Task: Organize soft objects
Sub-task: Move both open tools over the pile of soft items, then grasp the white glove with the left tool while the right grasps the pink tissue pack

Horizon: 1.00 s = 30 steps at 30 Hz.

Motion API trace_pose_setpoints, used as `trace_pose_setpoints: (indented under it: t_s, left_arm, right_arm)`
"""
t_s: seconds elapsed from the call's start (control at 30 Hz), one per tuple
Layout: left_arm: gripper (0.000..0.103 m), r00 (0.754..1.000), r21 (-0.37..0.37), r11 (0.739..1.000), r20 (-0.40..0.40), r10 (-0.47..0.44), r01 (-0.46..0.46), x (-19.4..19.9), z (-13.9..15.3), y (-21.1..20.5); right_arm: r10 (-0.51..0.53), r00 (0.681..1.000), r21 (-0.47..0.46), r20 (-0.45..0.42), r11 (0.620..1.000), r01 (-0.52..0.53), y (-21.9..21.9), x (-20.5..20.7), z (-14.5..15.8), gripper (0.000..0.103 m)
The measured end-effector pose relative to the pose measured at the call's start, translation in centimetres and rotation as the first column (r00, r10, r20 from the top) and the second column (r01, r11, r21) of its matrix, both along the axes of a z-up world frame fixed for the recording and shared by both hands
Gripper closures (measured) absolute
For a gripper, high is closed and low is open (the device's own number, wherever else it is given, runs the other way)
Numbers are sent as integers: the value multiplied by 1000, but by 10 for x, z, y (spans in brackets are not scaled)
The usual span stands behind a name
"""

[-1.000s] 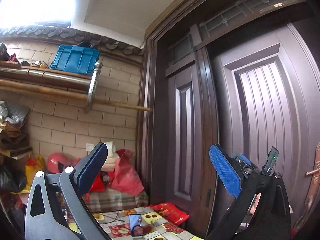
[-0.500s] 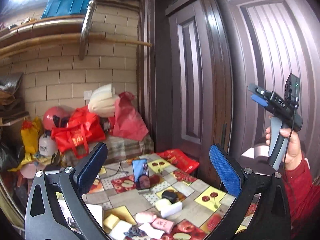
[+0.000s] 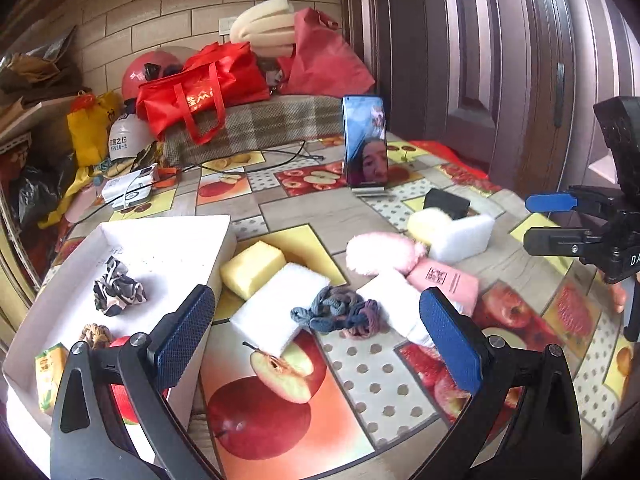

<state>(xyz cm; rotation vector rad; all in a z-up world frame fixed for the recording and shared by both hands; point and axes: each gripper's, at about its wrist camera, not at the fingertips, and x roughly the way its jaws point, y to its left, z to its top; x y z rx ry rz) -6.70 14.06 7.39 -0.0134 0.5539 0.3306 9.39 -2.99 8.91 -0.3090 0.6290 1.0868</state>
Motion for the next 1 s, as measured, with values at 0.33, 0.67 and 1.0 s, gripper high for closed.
trace_pose_setpoints:
  t_s: [0.33, 0.67, 1.0]
  left_arm:
    - [0, 995, -62, 993, -38, 95, -97, 13, -29, 34]
    - [1, 988, -36, 988, -54, 147, -149, 39, -27, 49]
    - [1, 999, -81, 996, 26, -37, 39, 29, -22, 3]
  right_arm:
    - [22, 996, -123, -82, 992, -32, 36, 11, -53, 30]
    - [-7, 995, -134, -95, 991, -6, 58, 17, -67, 33]
    - [1, 997, -154, -79, 988, -13, 54, 17, -68, 49]
